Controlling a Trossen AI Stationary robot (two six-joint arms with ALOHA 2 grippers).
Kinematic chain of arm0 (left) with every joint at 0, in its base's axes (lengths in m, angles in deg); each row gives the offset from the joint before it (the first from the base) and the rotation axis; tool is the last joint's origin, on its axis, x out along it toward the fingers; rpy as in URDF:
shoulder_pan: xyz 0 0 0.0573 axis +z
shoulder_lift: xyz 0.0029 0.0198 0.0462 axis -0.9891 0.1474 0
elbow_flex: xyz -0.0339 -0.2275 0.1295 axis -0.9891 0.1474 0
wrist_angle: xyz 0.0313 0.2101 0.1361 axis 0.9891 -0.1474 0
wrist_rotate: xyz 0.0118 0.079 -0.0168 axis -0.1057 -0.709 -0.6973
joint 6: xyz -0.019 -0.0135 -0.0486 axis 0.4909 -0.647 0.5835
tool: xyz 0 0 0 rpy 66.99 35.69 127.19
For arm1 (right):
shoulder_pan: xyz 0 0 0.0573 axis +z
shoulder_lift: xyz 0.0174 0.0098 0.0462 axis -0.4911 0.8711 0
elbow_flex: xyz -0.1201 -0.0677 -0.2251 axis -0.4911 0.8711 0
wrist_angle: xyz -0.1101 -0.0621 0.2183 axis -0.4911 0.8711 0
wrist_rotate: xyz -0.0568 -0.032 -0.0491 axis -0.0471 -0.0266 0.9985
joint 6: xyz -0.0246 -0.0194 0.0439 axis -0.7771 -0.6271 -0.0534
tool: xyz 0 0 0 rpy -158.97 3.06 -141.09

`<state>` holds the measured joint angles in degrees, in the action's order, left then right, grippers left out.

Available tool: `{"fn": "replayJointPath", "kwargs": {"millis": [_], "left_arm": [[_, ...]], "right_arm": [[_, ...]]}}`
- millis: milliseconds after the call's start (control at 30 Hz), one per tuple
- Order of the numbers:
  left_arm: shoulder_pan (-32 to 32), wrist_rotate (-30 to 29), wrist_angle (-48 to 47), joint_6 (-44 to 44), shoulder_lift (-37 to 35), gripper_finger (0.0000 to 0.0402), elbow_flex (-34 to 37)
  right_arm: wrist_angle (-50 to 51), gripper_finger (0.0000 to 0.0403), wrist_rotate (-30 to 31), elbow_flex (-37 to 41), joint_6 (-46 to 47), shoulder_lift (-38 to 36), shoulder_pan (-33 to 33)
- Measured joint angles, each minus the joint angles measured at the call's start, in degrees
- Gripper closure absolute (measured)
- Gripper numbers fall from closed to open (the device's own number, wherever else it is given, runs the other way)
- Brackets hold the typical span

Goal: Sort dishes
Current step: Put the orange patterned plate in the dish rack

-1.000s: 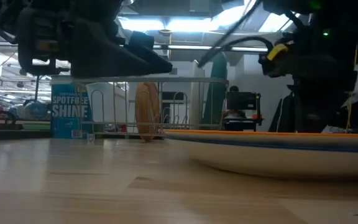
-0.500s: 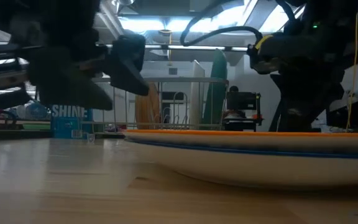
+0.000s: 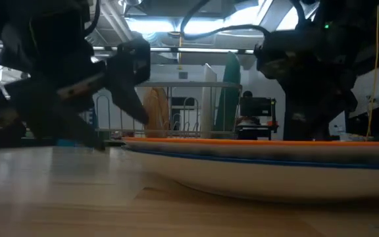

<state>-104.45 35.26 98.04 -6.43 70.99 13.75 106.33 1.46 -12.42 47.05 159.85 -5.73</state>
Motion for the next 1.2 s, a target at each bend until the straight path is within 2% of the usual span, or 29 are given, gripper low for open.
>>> {"fn": "replayJointPath", "kwargs": {"millis": [300, 967, 1200], "left_arm": [[-0.68, -1.59, 0.07, -5.72, 4.51, 0.0199, -4.74], [-2.24, -2.58, -2.48, -4.02, 4.51, 0.0199, -6.0], [-3.46, -7.33, -2.66, -4.3, 4.19, 0.0199, -6.0]], "right_arm": [[-4.02, 0.0299, -0.64, -0.29, 0.02, 3.35, -0.02], [-6.63, 0.0299, 1.55, -0.11, -0.41, 3.65, 0.0], [-6.58, 0.0299, 1.97, -0.17, -0.44, 5.76, 0.02]]}}
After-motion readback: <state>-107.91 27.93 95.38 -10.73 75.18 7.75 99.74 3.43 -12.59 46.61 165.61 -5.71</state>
